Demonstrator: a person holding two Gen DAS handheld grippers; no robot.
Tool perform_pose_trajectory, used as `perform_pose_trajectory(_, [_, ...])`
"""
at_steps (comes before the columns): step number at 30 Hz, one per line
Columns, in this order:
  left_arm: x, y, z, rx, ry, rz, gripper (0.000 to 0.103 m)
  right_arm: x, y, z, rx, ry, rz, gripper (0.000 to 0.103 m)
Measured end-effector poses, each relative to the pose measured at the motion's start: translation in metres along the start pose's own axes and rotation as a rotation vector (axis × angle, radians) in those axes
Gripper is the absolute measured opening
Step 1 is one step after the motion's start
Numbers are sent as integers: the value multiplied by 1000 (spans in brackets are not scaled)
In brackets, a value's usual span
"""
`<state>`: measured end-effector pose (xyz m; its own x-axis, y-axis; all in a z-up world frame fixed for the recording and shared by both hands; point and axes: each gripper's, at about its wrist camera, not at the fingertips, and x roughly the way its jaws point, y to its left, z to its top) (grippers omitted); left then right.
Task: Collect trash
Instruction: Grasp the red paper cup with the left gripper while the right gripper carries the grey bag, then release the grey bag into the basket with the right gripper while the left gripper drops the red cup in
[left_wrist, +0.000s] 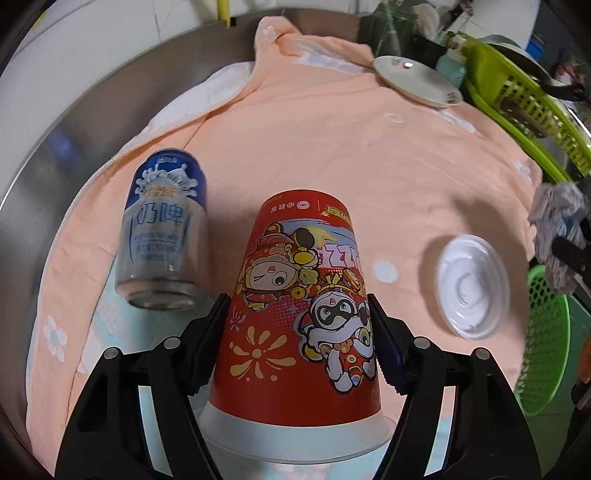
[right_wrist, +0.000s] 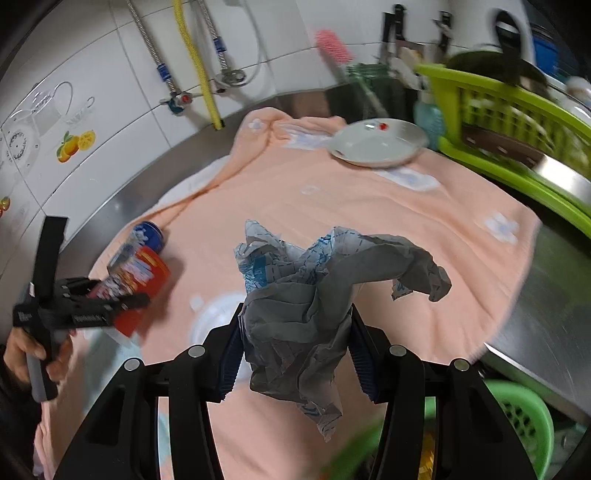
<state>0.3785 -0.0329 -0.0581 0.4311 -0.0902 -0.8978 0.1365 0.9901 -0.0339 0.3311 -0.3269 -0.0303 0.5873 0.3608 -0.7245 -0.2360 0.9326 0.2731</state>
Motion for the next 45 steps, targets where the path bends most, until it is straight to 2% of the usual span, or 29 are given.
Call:
perform_pose_trajectory(3, [-13,-10,-8,13,-20,-22,70,-15,-17,-21,11,12,-42,50])
perform_pose_trajectory(6, [-27,-22,-15,30,-39,-43,70,-27,-35,-46,5,33,-124,50])
perform_pose_trajectory(13, [-53,-68,-28,94,-72,-115,70,-46,-91,-98,58,110,-252,51])
perform_pose_trajectory(15, [-60,-84,-32,116,-78,-139,70,-50,-102,-108,71,128,-274,54])
perform_pose_trajectory(20, [-69,-137,-43,188,-80,-206,70,-64,-124,-131,94,133,-341,79])
perform_pose_trajectory(22, [-70,-158,-46,216,-77,-232,70,-69,-132,-138,110,146,-339,83])
perform_pose_trajectory(26, [-67,-200,-54,259,-63,-293,70,-80,-137,-144,113,137,-355,84])
perform_pose_trajectory(32, [-49,-257,-68,298,-1,-361,70,-112,-141,-151,124,76,-356,86])
perform_pose_trajectory(39, [-17,-310,-82,303,76,-386,71,-143,-147,-162,152,25,-355,86])
perform_pose_trajectory(45, [4,-337,-89,288,138,-414,72,-157,-155,-169,172,2,-357,86])
